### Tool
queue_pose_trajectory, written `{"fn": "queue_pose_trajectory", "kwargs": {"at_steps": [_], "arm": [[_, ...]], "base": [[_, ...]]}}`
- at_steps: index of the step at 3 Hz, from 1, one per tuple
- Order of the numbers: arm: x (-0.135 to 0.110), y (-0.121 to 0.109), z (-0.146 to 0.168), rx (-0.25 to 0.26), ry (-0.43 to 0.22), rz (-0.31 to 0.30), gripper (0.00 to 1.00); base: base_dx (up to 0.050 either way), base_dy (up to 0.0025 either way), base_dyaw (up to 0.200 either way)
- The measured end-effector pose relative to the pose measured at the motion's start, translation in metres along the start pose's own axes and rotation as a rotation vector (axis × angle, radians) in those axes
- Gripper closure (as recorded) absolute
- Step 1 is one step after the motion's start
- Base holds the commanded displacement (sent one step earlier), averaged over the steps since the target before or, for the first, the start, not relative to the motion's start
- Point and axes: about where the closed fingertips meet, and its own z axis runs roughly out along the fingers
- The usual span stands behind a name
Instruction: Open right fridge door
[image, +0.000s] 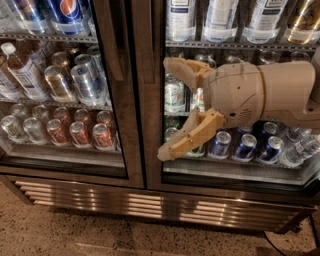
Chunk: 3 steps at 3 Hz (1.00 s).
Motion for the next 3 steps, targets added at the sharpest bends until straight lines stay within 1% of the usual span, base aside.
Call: {"fn": "queue_pose_trajectory", "kwargs": {"at_steps": [1,2,3], "arm": [[-0.027,0.005,-0.005,0.022,0.021,-0.048,0.00],[-0.027,0.005,-0.004,0.021,0.021,-0.048,0.00],[0.000,0.003,0.003,0.019,0.013,0.016,0.00]], "base": [[0.000,0.00000,0.000],[0.000,0.00000,0.000],[0.000,0.00000,0.000]]}}
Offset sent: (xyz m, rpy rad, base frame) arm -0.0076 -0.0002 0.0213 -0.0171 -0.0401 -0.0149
